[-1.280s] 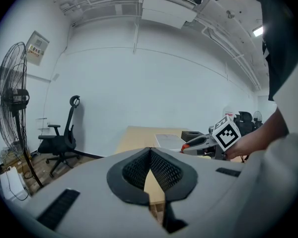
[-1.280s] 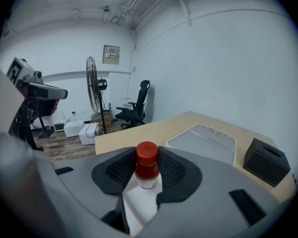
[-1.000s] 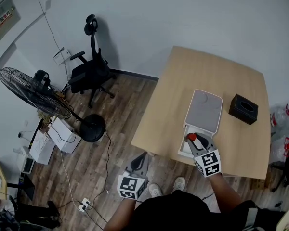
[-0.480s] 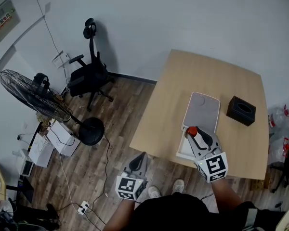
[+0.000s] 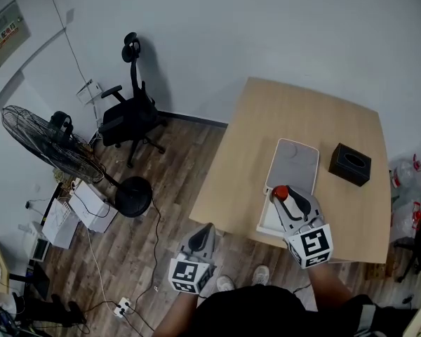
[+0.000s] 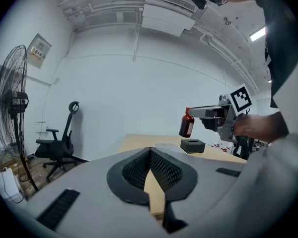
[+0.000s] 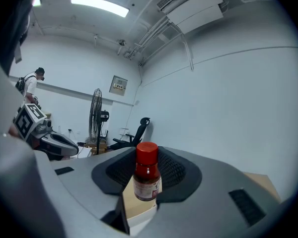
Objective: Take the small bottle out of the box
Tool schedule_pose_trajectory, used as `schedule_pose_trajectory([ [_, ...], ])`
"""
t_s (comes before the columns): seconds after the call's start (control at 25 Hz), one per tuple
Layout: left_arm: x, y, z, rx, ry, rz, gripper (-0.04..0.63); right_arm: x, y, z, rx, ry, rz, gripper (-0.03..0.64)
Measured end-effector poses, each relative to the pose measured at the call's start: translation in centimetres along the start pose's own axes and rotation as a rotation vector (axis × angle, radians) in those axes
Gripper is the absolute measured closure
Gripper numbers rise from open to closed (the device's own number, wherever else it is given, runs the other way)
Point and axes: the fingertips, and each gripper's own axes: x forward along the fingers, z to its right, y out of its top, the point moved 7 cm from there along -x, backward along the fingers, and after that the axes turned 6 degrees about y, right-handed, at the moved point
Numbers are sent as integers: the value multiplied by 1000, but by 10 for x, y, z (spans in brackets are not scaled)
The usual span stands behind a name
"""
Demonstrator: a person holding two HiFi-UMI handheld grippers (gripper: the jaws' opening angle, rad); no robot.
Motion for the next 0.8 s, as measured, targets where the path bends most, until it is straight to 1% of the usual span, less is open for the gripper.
schedule_pose_trajectory([
  [0.16,-2,-1,-1,0,0,0,581,-2,-2,1,-12,-21,-10,471],
  [0.8,1,1,0,3,-1,-4,581,0,-7,8,9,-40,-12,471],
])
